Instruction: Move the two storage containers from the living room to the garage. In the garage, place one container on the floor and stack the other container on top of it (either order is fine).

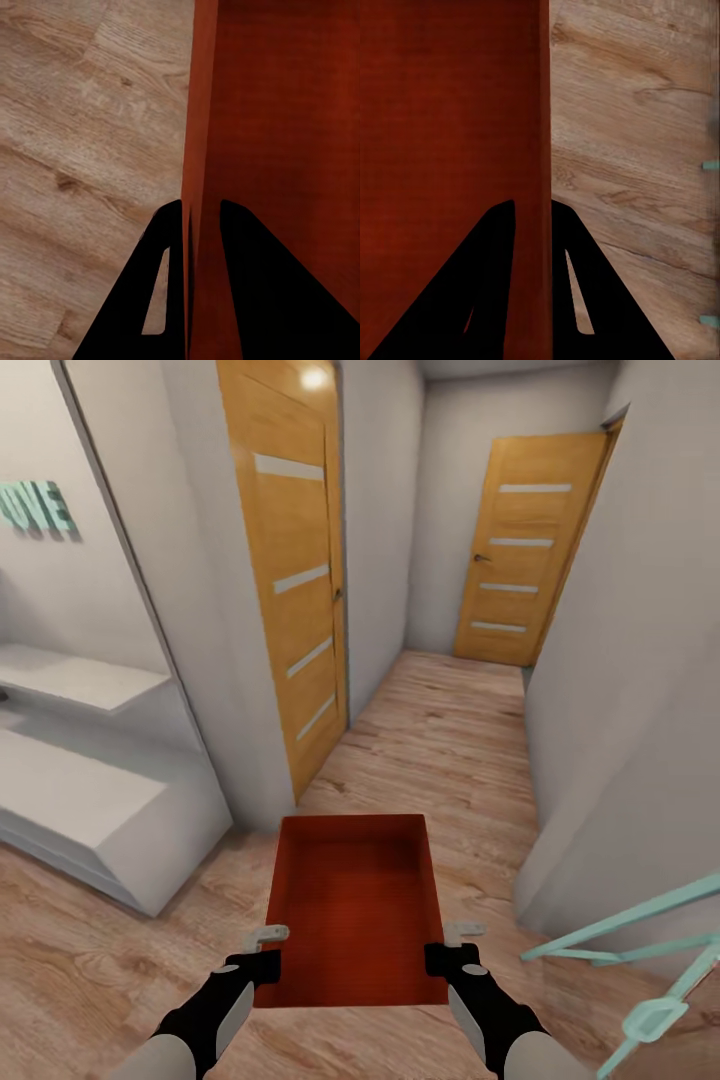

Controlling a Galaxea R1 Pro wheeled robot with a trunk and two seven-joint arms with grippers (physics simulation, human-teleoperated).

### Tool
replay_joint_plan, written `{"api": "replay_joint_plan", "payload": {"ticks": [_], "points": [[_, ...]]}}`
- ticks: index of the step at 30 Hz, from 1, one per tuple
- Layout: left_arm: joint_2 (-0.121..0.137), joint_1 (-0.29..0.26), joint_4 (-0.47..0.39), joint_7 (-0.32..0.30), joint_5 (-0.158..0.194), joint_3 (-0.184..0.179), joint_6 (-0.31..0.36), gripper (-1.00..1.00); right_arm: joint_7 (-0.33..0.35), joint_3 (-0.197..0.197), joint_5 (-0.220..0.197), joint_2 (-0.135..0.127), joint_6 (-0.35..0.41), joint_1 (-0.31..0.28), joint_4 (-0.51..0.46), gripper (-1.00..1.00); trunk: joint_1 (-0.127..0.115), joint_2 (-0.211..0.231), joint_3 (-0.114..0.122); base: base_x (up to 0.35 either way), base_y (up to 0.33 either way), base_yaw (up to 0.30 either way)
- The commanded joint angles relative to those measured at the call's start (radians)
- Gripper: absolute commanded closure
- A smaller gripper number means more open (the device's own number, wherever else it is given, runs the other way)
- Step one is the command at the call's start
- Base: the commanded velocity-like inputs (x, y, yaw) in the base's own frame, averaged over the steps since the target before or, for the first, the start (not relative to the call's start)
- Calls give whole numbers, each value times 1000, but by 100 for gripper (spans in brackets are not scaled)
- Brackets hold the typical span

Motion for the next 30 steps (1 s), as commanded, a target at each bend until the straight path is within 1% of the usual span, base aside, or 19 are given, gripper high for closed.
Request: {"api": "replay_joint_plan", "payload": {"ticks": [1, 18, 24, 30], "points": [[1, 1, -3, 9, -33, -17, 7, 100, -81, -36, 14, -46, 5, -2, -62, 100, 1, -2, -2, 0, 0, -279], [1, 1, -3, 8, -33, -17, 8, 100, -81, -37, 14, -46, 7, -2, -62, 100, 1, -2, -2, 0, 0, -272], [1, 1, -3, 8, -33, -17, 8, 100, -81, -37, 14, -46, 8, -2, -62, 100, 1, -2, -2, 27, 34, -76], [1, 1, -3, 8, -32, -17, 8, 100, -81, -37, 14, -46, 8, -2, -62, 100, 1, -2, -2, 175, 223, -8]]}}
